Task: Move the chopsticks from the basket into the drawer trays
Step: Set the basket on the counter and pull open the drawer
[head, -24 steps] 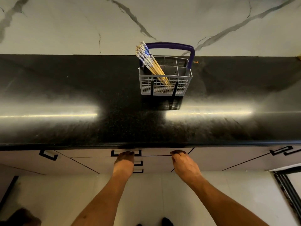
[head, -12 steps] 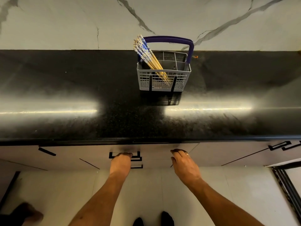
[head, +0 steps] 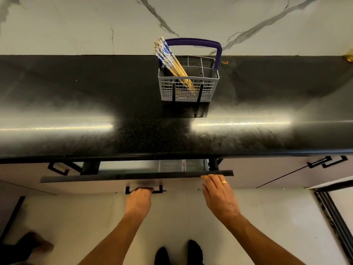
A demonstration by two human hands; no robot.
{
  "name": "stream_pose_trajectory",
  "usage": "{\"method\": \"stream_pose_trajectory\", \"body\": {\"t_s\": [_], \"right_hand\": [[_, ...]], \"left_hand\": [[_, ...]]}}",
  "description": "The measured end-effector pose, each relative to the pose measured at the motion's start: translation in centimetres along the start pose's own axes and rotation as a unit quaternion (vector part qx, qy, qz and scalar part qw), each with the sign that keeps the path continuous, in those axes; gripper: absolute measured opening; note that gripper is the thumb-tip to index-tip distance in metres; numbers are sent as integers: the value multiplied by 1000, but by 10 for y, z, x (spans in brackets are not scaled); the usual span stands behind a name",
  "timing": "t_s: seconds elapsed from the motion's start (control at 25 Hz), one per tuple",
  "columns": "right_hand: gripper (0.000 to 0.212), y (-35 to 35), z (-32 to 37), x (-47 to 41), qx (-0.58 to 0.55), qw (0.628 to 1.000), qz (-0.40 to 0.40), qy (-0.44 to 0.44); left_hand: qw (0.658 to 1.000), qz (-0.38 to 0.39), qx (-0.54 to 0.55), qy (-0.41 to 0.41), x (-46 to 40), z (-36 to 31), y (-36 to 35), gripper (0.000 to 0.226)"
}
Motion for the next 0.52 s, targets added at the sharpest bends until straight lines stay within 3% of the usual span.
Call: {"method": "stream_pose_trajectory", "body": {"t_s": [0.12, 0.32, 0.52], "right_hand": [[52, 2, 3, 28, 34, 999, 7, -4], [42, 11, 6, 66, 31, 998, 50, -10], [46, 12, 15, 110, -4, 995, 97, -21]], "left_hand": [[1000, -3, 4, -17, 35, -2, -16, 37], [999, -20, -24, -41, 85, -3, -42, 39], [998, 37, -1, -54, 126, -6, -63, 29]]}}
Point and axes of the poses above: each hand's wrist, its own x-axis away from the middle knuckle, its own y-axis out of the back of the hand, z = x × y, the point moved 7 cm from there along -x, towards the middle knuckle, and after that the axes turned 15 degrees about -x, right-handed, at the moved point
